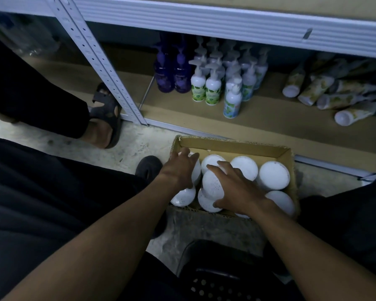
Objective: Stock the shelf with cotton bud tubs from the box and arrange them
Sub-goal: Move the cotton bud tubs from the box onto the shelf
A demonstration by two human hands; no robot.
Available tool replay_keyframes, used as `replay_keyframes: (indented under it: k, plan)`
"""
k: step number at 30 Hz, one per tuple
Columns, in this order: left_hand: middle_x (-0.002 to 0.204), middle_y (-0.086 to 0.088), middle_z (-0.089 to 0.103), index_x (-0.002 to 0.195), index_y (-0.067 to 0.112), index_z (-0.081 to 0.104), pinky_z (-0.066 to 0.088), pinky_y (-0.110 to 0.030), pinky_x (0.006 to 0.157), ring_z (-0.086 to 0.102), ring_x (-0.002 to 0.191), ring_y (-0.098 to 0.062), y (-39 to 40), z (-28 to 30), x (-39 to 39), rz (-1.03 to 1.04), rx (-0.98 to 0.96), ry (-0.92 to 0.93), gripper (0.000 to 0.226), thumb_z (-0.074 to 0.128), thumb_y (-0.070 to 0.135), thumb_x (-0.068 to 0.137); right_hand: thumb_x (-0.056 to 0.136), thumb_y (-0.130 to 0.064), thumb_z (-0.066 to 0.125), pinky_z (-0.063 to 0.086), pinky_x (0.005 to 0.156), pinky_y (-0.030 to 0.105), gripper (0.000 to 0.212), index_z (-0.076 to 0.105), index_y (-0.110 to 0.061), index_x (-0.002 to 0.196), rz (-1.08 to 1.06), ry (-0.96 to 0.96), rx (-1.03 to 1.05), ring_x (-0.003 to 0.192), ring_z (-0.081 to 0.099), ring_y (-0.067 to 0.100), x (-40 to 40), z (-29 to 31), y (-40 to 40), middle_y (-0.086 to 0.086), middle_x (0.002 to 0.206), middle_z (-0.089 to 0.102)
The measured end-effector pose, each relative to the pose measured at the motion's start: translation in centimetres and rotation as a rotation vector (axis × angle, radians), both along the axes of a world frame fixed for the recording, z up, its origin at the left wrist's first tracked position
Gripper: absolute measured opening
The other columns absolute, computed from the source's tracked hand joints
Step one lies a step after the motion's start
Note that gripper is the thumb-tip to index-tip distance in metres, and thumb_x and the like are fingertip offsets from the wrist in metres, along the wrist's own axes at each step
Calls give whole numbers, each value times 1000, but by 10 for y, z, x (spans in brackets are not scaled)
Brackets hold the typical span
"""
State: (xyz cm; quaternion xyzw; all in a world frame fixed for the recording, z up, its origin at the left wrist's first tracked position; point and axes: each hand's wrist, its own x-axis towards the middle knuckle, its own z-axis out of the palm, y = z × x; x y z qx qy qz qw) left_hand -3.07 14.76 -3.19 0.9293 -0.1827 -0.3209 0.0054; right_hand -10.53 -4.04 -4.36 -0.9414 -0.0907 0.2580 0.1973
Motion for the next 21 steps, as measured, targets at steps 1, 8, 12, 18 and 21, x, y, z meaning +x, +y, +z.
replay_keyframes:
  k: [1,8,12,18,21]
  plan:
    - [157,-9,17,156,19,18,43,-49,105,24,141,-40,-1,1,0,2,-5,1,105,84,32,75,78,-34,79,48,97,46,101,14,-35,155,4,-5,-3,138,29,26,-1,1,0,-7,161,6]
    - [150,-13,30,150,8,27,45,-49,102,40,133,-40,-15,27,13,-6,-29,-41,99,85,28,72,80,-36,76,49,93,46,92,21,-33,154,-43,-22,66,131,38,29,8,21,2,-5,157,19]
    - [144,-11,37,148,10,33,48,-50,99,45,127,-38,-21,63,28,4,-86,-138,103,88,31,64,76,-40,77,47,96,45,92,26,-35,152,-99,-67,137,135,36,29,19,45,-11,-4,154,24]
    - [135,-9,48,138,15,47,50,-46,93,52,119,-34,-31,136,33,-39,-212,-285,91,87,37,59,75,-40,78,37,108,36,89,32,-39,151,-209,-192,197,139,30,22,30,110,-36,-8,154,25]
    - [134,-5,51,135,18,50,51,-43,92,53,120,-29,-39,175,30,-68,-279,-339,85,87,38,61,79,-39,77,32,105,27,83,35,-40,151,-207,-255,201,142,27,15,29,153,-50,-10,156,25]
